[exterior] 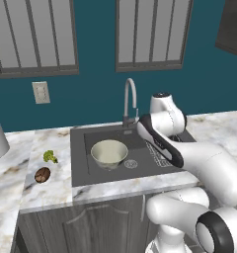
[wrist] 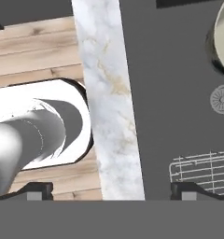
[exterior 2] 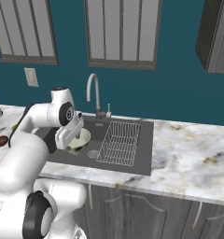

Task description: Remove the broccoli and potato from the sink. Then move the bowl and cup from the counter to the sink for washing.

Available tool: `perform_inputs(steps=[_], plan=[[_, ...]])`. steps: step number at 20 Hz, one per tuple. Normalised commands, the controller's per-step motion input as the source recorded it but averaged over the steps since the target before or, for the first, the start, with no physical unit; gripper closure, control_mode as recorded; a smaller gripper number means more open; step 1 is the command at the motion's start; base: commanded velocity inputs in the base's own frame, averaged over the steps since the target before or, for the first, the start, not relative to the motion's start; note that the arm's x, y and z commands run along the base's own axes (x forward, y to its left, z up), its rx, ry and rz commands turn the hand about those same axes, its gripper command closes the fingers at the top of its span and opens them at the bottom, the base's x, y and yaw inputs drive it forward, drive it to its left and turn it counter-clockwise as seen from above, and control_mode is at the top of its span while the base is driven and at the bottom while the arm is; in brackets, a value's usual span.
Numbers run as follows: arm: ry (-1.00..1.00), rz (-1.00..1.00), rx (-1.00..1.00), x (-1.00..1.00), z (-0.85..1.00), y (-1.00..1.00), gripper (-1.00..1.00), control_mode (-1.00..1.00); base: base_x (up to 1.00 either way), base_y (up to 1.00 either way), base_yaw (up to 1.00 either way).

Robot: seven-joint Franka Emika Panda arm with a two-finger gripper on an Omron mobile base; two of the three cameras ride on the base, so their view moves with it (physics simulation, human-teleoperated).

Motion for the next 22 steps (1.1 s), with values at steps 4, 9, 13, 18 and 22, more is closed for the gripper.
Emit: perform_inputs(steps=[4, 9, 13, 18, 22], plan=[[0.03, -0.4, -0.06, -0.22, 0.11, -0.21, -1.0, -1.0, 0.0, 0.0, 0.0], [0.01, -0.4, -0.04, -0.2, 0.1, -0.24, -1.0, -1.0, 0.0, 0.0, 0.0], [-0.12, -0.39, -0.01, -0.27, 0.09, -0.24, -1.0, -1.0, 0.0, 0.0, 0.0], [-0.22, -0.34, -0.02, -0.28, 0.07, -0.24, -1.0, -1.0, 0.0, 0.0, 0.0], [-0.31, -0.31, -0.03, -0.25, 0.05, -0.25, -1.0, -1.0, 0.0, 0.0, 0.0]])
